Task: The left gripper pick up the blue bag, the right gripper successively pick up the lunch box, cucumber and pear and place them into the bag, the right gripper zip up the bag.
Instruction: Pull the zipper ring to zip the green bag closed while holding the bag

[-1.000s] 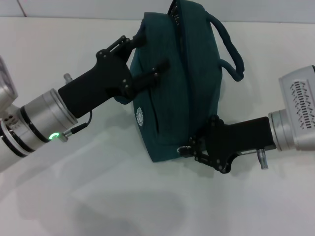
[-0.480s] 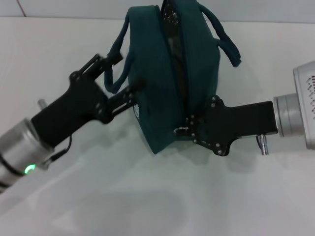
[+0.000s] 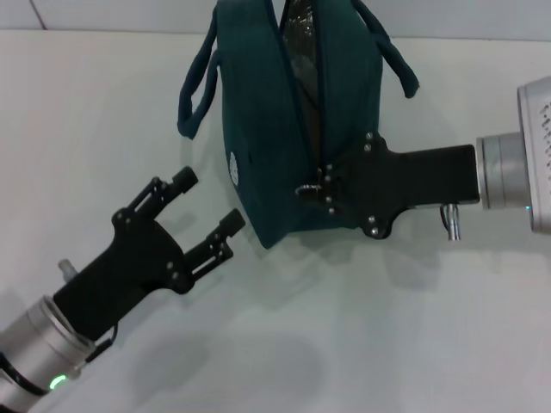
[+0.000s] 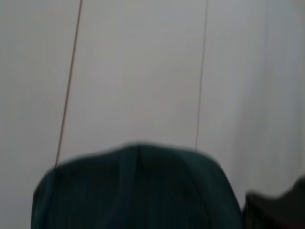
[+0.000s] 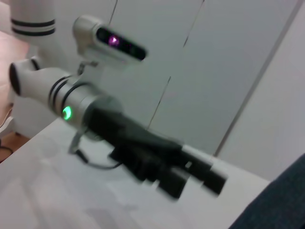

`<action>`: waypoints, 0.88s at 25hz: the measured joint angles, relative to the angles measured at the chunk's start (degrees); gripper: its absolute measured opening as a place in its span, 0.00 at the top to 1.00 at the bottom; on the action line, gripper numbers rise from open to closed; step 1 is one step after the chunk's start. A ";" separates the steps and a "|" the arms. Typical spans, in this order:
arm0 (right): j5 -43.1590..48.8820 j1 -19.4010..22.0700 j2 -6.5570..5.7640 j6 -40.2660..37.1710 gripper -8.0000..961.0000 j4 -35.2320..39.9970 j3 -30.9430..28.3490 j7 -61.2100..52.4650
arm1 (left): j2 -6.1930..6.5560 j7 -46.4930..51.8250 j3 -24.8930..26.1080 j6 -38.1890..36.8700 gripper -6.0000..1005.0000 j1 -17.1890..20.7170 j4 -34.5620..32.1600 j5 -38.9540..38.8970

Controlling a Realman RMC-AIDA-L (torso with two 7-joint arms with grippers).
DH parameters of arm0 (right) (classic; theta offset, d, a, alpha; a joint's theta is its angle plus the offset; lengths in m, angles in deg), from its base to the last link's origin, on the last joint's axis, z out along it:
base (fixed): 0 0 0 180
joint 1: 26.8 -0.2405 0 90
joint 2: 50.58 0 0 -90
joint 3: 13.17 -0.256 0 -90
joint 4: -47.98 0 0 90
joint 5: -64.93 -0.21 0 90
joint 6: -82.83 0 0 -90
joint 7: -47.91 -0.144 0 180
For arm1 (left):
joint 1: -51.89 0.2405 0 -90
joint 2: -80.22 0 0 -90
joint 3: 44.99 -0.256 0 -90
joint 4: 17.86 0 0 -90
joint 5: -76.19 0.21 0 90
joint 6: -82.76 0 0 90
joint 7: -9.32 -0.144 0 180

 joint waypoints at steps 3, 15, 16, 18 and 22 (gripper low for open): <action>-1.65 -0.04 0.00 0.16 0.96 0.02 -0.03 0.30 | 0.00 -0.05 -0.42 2.18 0.17 -0.06 0.98 0.43; -4.53 0.52 0.15 0.09 0.96 -0.26 0.19 0.88 | -0.12 3.19 -2.95 7.87 0.17 -4.93 3.68 0.84; -4.74 0.55 0.16 0.07 0.96 -0.39 0.18 1.04 | -0.12 3.60 -2.86 8.28 0.17 -5.35 3.71 0.78; -5.11 0.59 0.17 0.05 0.96 -0.59 0.18 1.37 | -0.14 4.19 -2.71 8.93 0.17 -5.87 3.72 0.50; -5.36 1.05 0.18 -0.12 0.96 -0.69 0.06 1.97 | -0.14 5.37 -2.65 9.38 0.22 -6.77 3.49 0.26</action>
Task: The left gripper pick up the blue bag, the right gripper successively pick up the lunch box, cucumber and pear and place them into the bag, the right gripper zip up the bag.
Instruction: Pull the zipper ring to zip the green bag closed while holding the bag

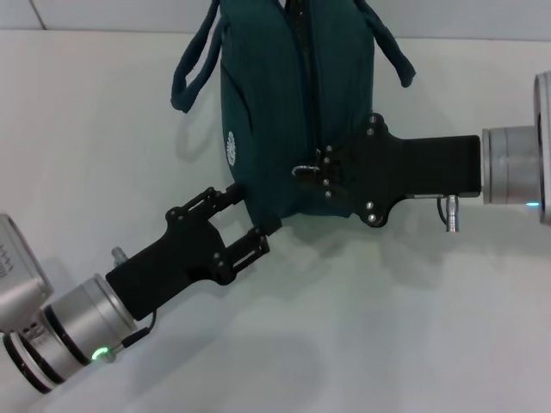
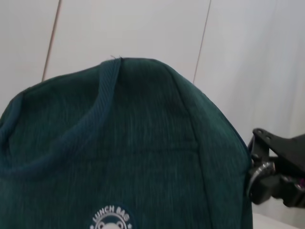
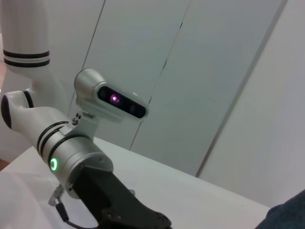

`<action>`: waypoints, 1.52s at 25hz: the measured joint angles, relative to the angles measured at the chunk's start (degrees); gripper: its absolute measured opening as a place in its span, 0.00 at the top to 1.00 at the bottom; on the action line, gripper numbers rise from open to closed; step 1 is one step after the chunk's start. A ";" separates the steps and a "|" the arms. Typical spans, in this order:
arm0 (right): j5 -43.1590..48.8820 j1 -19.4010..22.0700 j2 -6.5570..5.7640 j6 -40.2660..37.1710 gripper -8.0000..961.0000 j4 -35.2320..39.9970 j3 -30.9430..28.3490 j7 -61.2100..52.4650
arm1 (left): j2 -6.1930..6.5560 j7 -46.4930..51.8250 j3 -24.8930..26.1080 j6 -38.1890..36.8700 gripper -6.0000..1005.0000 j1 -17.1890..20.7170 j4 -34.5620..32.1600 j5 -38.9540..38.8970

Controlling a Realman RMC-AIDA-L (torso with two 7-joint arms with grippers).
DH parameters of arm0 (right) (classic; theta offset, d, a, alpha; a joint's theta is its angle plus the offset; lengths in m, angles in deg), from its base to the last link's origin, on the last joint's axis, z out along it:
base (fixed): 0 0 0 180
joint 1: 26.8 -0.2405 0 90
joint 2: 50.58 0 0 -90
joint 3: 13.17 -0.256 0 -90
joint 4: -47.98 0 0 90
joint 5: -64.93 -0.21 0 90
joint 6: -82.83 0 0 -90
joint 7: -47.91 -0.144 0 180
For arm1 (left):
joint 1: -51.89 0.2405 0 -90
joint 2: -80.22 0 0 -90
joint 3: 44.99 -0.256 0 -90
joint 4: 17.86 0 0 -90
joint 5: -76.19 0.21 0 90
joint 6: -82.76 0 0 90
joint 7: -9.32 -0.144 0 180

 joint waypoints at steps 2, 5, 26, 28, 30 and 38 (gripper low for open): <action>0.00 0.43 0.00 -0.09 0.96 0.10 -0.04 0.11 | 0.00 0.22 0.00 0.02 0.25 -0.46 -0.13 -0.04; -0.08 0.53 0.00 -0.12 0.96 0.18 -0.06 0.15 | 0.00 0.25 -0.01 0.40 0.28 -1.05 -0.16 -0.07; -5.87 1.11 -0.06 0.62 0.96 -2.58 -0.16 5.34 | 0.18 -0.28 -0.60 3.51 0.91 -3.68 -1.21 2.58; -7.09 0.90 -0.07 0.91 0.96 -3.47 -0.16 6.33 | 0.18 -0.34 -0.61 3.95 0.91 -4.13 -1.23 3.41; -8.24 0.80 -0.07 1.12 0.96 -4.01 -0.16 7.30 | 0.16 -0.35 -0.61 4.12 0.92 -4.20 -1.23 3.48; -12.36 1.09 -0.11 1.30 0.96 -4.84 -0.13 10.09 | 0.13 -0.36 -0.69 5.71 0.94 -5.01 -1.03 4.12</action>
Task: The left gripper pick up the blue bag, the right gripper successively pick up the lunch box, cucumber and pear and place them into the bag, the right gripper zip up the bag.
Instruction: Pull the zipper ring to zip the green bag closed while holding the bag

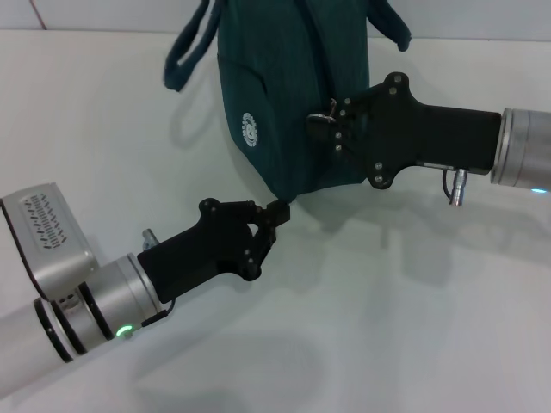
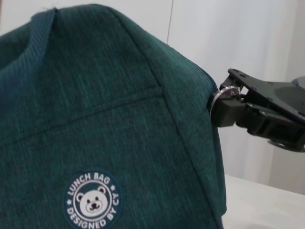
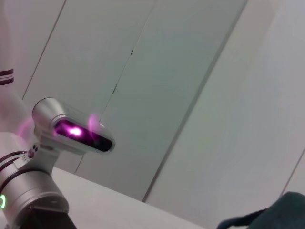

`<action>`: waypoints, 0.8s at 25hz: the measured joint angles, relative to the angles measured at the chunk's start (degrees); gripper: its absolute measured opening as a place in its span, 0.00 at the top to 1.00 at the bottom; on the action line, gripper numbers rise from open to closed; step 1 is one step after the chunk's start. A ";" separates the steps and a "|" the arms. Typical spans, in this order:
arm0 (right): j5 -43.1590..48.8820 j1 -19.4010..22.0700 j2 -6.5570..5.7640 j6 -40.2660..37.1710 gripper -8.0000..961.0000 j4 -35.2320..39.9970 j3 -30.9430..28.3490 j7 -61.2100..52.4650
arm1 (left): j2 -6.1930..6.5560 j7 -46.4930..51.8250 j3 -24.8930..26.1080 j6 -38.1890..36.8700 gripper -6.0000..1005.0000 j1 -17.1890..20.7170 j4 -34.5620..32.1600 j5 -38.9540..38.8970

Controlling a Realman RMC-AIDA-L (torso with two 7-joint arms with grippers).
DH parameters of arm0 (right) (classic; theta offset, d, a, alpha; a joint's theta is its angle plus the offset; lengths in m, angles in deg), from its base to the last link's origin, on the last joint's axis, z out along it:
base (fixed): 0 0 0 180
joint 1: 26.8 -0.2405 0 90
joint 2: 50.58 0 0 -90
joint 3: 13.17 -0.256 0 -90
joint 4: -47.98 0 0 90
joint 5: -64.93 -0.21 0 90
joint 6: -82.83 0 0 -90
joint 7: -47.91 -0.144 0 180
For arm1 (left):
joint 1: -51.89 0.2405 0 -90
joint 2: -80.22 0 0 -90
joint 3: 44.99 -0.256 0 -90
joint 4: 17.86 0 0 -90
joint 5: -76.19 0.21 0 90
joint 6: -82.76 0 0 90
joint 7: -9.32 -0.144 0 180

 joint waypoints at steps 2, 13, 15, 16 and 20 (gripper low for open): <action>-0.01 -0.22 0.01 -0.01 0.96 -0.63 0.09 -0.17 | 0.03 -0.01 0.03 0.00 0.94 -0.20 0.00 -0.01; -1.30 -0.13 -0.01 -0.66 0.96 -2.44 0.47 -0.91 | -0.10 -0.77 0.60 -0.78 0.91 0.23 -0.28 -1.16; -1.67 -0.07 -0.05 -0.67 0.96 -2.46 0.47 -0.91 | -0.19 -0.77 0.64 -1.16 0.85 0.45 -0.16 -1.38; -1.71 -0.05 -0.06 -0.68 0.96 -2.47 0.47 -0.91 | -0.25 -0.75 0.67 -1.49 0.82 0.60 -0.15 -1.50; -1.80 -0.04 -0.02 -0.68 0.96 -2.50 0.46 -0.91 | -0.30 -0.20 0.74 -2.05 0.72 0.63 -0.05 -2.18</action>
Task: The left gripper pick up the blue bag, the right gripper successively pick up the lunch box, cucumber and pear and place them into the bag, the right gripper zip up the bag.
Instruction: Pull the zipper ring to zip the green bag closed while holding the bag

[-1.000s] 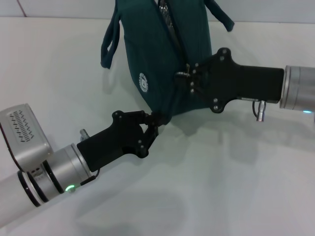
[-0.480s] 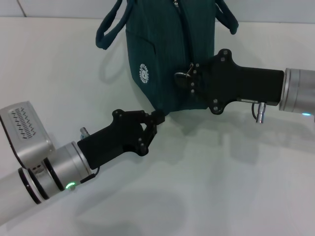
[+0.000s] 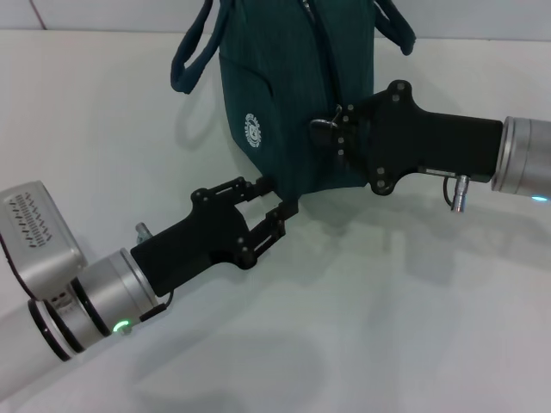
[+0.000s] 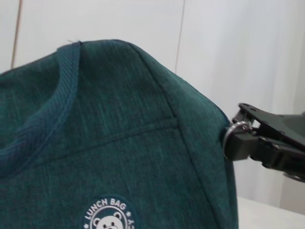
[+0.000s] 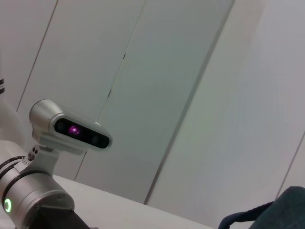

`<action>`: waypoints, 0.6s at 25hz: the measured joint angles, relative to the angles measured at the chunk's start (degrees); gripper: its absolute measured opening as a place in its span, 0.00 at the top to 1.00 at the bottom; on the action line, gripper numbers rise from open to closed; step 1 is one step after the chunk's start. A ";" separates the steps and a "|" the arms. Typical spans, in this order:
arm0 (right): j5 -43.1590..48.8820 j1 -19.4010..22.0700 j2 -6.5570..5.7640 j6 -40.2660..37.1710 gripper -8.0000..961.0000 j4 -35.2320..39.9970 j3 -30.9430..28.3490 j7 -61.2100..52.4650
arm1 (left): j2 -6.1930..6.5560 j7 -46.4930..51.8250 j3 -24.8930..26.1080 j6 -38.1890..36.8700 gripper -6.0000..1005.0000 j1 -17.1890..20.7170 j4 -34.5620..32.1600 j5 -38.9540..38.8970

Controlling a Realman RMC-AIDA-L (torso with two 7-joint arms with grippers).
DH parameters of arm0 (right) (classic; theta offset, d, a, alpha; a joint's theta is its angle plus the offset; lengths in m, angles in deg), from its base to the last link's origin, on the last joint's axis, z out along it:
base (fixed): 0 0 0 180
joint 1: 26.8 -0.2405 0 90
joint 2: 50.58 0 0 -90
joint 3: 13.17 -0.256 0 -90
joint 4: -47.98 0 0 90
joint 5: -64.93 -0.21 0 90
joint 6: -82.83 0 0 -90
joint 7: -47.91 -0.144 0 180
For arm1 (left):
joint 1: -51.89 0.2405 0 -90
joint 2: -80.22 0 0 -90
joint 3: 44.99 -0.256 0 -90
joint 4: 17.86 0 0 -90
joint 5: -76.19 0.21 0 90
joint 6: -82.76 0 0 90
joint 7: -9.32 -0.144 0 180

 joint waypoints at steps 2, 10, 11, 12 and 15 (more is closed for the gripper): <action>0.00 -0.07 0.03 0.06 0.96 -0.02 0.03 0.00 | 0.00 0.92 0.04 -0.01 0.68 -0.28 0.04 -0.66; -0.20 -0.08 0.21 -0.02 0.96 -0.12 0.02 0.00 | 0.00 2.08 0.10 0.37 0.46 -1.98 0.59 -3.26; -0.23 -0.05 0.22 -0.03 0.96 -0.12 0.02 0.00 | 0.00 2.08 0.11 0.39 0.38 -2.05 0.59 -3.26; -0.29 0.01 0.22 -0.04 0.96 -0.12 0.02 0.00 | 0.00 2.09 0.10 0.40 0.30 -2.10 0.60 -3.26; -0.74 0.13 0.23 -0.07 0.96 -0.20 0.04 0.00 | 0.00 2.10 0.10 0.43 0.20 -2.14 0.59 -3.29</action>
